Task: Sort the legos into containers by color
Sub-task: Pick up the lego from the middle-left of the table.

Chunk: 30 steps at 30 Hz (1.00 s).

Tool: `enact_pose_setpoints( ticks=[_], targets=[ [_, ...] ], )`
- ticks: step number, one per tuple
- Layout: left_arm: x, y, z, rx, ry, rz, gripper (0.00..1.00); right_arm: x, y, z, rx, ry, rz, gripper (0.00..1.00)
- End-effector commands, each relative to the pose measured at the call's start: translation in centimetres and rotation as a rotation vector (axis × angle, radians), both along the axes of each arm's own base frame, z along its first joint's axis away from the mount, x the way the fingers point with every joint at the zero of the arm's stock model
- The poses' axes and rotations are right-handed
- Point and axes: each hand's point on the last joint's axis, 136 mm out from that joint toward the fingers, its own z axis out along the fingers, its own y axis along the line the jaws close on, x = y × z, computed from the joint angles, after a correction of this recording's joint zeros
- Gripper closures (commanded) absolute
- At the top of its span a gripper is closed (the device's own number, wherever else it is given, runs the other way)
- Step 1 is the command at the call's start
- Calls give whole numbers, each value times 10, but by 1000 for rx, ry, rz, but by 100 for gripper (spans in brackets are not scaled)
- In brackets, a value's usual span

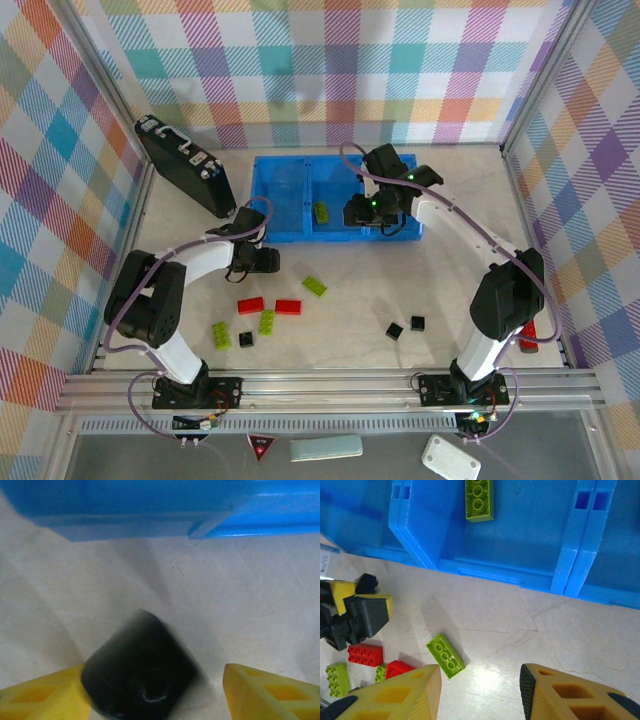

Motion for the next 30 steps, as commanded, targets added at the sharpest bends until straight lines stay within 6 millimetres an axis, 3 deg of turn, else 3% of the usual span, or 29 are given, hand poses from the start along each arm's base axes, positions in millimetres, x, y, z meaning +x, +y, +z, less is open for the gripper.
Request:
enact_pose_setpoints(
  ticks=[1, 11, 30],
  targets=[
    [11, -14, 4, -29, -27, -32, 34, -2, -3, 8, 16, -19, -11, 53],
    [18, -13, 2, -8, -30, -22, 47, -5, -5, 13, 20, -22, -13, 53],
    [43, 2, 17, 112, -90, 14, 54, -6, -3, 22, 37, -30, -6, 55]
  ],
)
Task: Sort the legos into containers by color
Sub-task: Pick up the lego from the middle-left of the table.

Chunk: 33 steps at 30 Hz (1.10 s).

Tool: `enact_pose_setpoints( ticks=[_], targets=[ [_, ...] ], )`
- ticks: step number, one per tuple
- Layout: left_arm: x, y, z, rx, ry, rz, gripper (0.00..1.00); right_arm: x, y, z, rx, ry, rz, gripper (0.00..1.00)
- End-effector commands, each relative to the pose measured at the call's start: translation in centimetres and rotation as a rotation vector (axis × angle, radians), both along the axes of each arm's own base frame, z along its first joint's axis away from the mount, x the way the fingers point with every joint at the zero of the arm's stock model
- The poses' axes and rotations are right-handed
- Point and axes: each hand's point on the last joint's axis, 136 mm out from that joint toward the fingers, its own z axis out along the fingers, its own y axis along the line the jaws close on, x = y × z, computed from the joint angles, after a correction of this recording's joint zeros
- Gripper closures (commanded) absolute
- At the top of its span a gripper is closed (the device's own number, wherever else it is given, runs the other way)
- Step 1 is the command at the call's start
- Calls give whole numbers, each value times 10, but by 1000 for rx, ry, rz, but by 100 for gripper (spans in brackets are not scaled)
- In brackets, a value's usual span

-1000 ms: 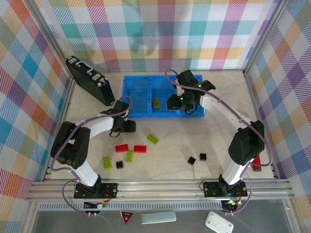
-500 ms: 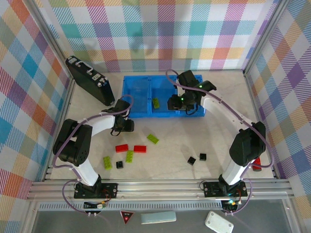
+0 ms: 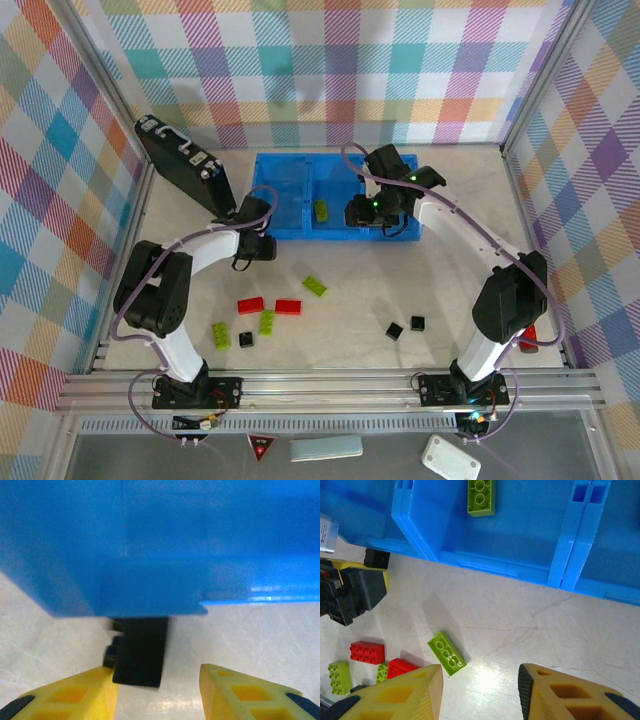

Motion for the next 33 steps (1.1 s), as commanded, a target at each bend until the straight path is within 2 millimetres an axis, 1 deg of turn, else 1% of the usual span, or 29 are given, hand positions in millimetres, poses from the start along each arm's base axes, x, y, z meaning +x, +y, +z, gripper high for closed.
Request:
enact_pose_setpoints(
  ticks=[1, 7, 11, 18, 26, 33],
  targets=[
    [8, -1, 3, 37, -15, -14, 54, -3, -2, 19, 31, -25, -6, 55],
    [12, 1, 4, 49, -25, -3, 59, -4, -3, 18, 29, -25, -8, 55],
    [13, 0, 5, 49, -29, -3, 65, -5, -3, 18, 30, -24, -8, 55],
    [12, 0, 5, 46, -26, -7, 73, -6, -3, 18, 32, -23, -10, 55],
    [2, 1, 8, 38, -19, -8, 76, -6, -3, 19, 37, -23, -11, 56],
    [-17, -1, 17, 30, 0, -19, 77, -7, -4, 23, 40, -29, -12, 56]
  ],
)
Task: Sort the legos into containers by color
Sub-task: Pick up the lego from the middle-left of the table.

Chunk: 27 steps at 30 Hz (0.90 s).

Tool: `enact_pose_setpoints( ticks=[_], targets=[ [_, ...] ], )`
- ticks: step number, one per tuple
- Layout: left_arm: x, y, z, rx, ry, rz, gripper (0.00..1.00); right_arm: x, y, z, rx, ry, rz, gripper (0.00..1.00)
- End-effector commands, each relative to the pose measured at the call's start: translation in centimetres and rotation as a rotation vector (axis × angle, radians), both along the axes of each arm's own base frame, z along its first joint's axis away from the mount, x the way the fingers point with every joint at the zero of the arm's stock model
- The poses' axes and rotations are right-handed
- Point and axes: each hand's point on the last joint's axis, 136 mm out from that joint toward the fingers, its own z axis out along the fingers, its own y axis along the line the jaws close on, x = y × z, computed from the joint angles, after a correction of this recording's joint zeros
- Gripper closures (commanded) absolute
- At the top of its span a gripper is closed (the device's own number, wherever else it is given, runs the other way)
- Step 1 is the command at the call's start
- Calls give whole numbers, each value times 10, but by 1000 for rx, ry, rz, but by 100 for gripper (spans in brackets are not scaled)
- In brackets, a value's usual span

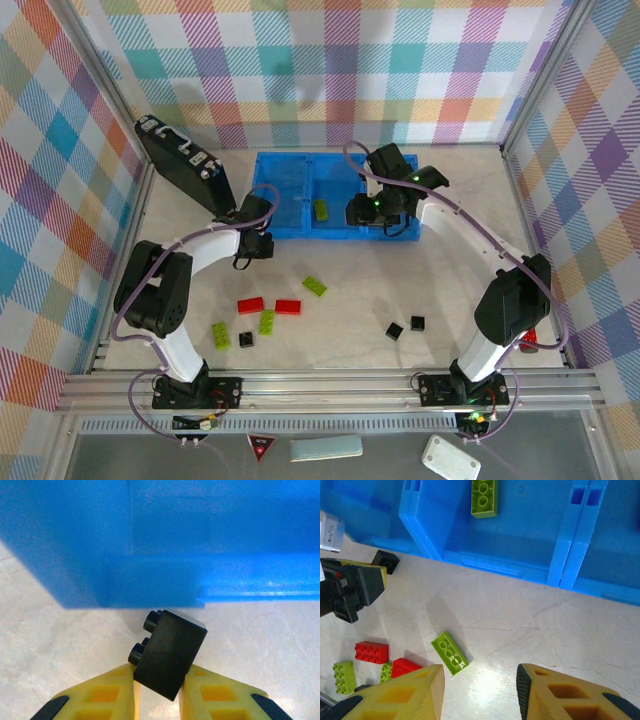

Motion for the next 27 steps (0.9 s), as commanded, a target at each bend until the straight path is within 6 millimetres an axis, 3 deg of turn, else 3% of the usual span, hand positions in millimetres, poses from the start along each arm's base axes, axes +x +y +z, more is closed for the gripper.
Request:
enact_pose_setpoints(
  ticks=[1, 7, 12, 19, 27],
  targets=[
    [-18, -4, 13, -6, 13, -14, 76, -5, -3, 15, 27, -13, -9, 56],
    [-31, -3, 34, -12, 5, -5, 76, -8, -4, 20, 32, -21, -10, 56],
    [-26, -6, 64, -25, -37, -9, 76, -9, -7, 26, 30, -33, -14, 56],
    [2, -18, 101, -36, -100, -40, 76, -13, -12, 30, 24, -44, -24, 56],
    [48, -34, 105, -21, -131, -59, 76, -22, -22, 33, 6, -55, -37, 56]
  ],
)
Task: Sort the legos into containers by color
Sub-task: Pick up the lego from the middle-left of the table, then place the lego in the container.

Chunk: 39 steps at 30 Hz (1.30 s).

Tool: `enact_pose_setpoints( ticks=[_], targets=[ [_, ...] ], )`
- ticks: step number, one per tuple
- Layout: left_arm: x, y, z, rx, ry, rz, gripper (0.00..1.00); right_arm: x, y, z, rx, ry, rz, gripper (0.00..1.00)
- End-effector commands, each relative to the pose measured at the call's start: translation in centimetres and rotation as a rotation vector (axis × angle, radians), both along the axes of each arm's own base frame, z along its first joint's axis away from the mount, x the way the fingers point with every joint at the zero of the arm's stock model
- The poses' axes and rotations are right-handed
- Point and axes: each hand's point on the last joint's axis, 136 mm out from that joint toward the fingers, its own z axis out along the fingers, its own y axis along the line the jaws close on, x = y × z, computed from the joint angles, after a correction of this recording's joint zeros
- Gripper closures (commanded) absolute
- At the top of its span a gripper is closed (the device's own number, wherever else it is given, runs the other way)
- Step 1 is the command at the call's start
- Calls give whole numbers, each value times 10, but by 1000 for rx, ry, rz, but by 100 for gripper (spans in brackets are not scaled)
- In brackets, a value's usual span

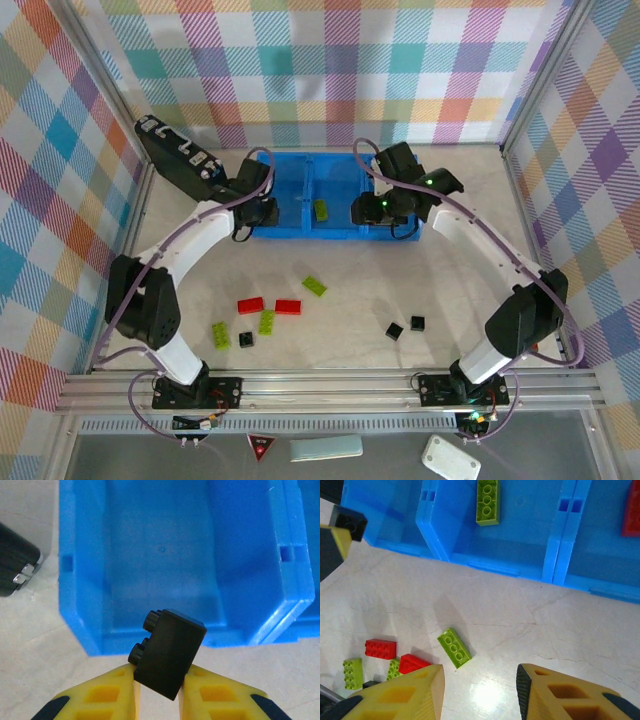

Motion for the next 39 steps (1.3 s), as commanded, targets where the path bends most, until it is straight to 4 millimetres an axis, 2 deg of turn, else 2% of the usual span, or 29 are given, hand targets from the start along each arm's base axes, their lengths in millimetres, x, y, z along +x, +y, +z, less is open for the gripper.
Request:
enact_pose_setpoints(
  ticks=[1, 17, 23, 28, 32, 39],
  targets=[
    [15, -5, -8, 36, 17, -20, 76, -9, -11, 5, -13, -1, -25, 56],
    [119, -33, -48, 10, -23, -23, 77, -32, -29, 13, -22, -7, -51, 56],
    [143, -30, -67, 13, -22, -11, 76, -38, -35, 17, -23, -16, -61, 55],
    [152, -24, -80, 44, -17, -17, 74, -42, -36, 15, -24, -7, -63, 55],
    [153, -25, -82, 26, -15, -26, 71, -42, -36, 16, -21, -5, -65, 55],
    [154, -30, -61, -4, -47, -45, 65, -42, -37, 23, -13, -20, -70, 56]
  ],
)
